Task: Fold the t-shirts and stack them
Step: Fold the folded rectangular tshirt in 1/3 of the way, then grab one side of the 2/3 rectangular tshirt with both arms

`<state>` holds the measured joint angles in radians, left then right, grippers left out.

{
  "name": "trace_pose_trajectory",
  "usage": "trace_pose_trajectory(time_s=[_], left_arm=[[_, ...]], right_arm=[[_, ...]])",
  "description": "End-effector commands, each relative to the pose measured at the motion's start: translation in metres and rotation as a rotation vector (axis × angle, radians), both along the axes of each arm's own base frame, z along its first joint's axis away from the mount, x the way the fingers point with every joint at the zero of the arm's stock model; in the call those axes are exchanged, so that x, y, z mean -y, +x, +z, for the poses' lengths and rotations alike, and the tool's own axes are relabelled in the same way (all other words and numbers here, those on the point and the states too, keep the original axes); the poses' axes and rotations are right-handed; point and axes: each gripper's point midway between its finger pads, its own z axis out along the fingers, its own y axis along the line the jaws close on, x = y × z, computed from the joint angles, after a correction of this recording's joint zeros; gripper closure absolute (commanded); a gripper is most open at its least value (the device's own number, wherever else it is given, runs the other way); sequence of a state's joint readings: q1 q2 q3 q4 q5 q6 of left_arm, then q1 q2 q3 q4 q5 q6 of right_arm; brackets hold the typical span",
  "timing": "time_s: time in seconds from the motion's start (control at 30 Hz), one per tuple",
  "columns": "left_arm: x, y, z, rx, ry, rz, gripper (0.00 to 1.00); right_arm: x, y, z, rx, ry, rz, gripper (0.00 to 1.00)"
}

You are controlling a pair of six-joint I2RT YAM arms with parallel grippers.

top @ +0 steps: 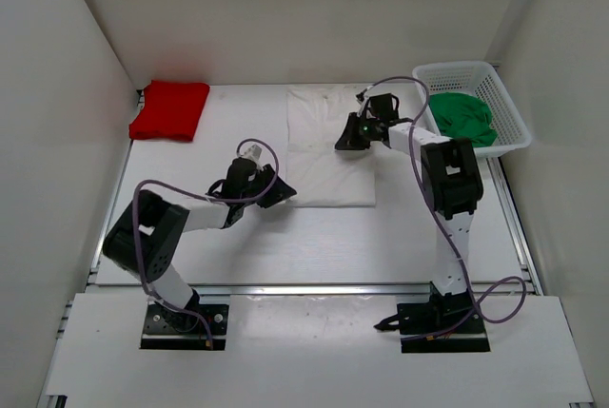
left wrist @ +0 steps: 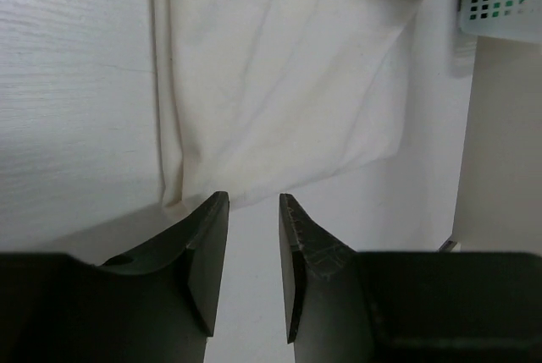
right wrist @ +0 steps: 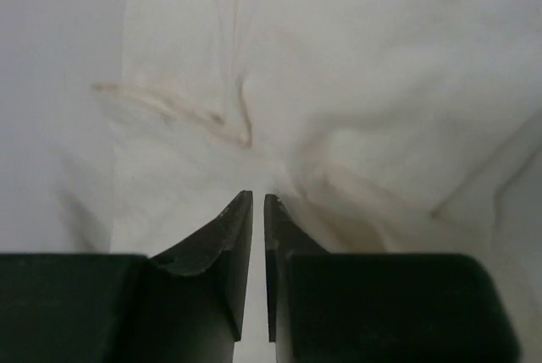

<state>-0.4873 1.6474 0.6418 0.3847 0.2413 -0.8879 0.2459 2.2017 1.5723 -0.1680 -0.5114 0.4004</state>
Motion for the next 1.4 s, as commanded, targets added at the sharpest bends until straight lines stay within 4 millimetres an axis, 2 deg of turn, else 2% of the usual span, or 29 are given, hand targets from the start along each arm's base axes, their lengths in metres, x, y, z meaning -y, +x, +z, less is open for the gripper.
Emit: trace_pose_trajectory(time_s=[0.0,0.03,0.07,0.13,0.17,0.23,0.27,0.33,0.37,0.47,0.57,0.67,0.77,0.87,0.9,1.03,1.1,1.17,1.23,1.3,1.37], left_arm=[[-0.012,-0.002,0.03,0.085,0.016,0.03,0.58],[-0.018,-0.006,0.023,0.077,0.047,0.037,0.56],[-0.022,-0.002,0.024,0.094,0.071,0.044,0.56],[-0.031,-0.009,0.005,0.045,0.127,0.041,0.56],[-0.033,-0.008,0.004,0.045,0.139,0.044,0.56],[-0.036,-0.012,-0.012,0.004,0.171,0.029,0.54],[-0.035,-0.015,-0.016,-0.006,0.175,0.016,0.52],[-0.037,-0.018,-0.028,-0.031,0.199,0.008,0.48],[-0.038,-0.017,-0.031,-0.035,0.205,0.011,0.47],[-0.035,-0.017,-0.036,-0.04,0.187,0.008,0.4],[-0.031,-0.018,-0.044,-0.066,0.178,-0.004,0.38],[-0.028,-0.018,-0.047,-0.078,0.184,-0.012,0.47],[-0.028,-0.018,-0.048,-0.074,0.189,-0.008,0.53],[-0.025,-0.022,-0.055,-0.085,0.206,-0.022,0.54],[-0.024,-0.018,-0.052,-0.076,0.205,-0.024,0.55],[-0.02,-0.021,-0.055,-0.093,0.196,-0.032,0.65],[-0.018,-0.022,-0.055,-0.091,0.195,-0.032,0.71],[-0.018,-0.021,-0.054,-0.09,0.19,-0.032,0.8],[-0.017,-0.021,-0.052,-0.091,0.202,-0.038,0.88],[-0.017,-0.027,-0.05,-0.086,0.214,-0.052,0.99],[-0.02,-0.035,-0.043,-0.078,0.208,-0.051,1.0]], right_arm=[[0.01,-0.009,0.087,0.176,0.066,-0.031,0.88],[0.012,-0.014,0.114,0.232,0.1,-0.046,0.83],[0.021,-0.028,0.1,0.197,0.091,-0.07,0.8],[0.037,-0.058,0.097,0.201,0.086,-0.124,0.73],[0.045,-0.063,0.092,0.191,0.079,-0.152,0.72],[0.065,-0.098,0.075,0.161,0.067,-0.216,0.71],[0.068,-0.106,0.07,0.151,0.067,-0.233,0.7],[0.09,-0.133,0.051,0.119,0.02,-0.285,0.69],[0.099,-0.139,0.05,0.117,0.013,-0.305,0.68],[0.112,-0.167,0.023,0.069,-0.009,-0.332,0.64],[0.11,-0.175,0.012,0.048,-0.004,-0.311,0.61],[0.094,-0.179,0.001,-0.002,0.015,-0.249,0.6],[0.092,-0.179,-0.012,-0.029,0.029,-0.264,0.61],[0.091,-0.176,-0.015,-0.034,0.047,-0.266,0.63],[0.087,-0.176,-0.016,-0.031,0.053,-0.255,0.64],[0.091,-0.169,-0.021,-0.027,0.038,-0.278,0.72],[0.088,-0.162,-0.016,-0.009,0.049,-0.268,0.78],[0.084,-0.163,-0.019,-0.025,0.054,-0.25,0.89],[0.078,-0.167,-0.017,-0.024,0.058,-0.233,0.98],[0.077,-0.177,-0.019,-0.031,0.042,-0.232,1.0],[0.074,-0.187,-0.009,-0.014,0.043,-0.223,1.0]])
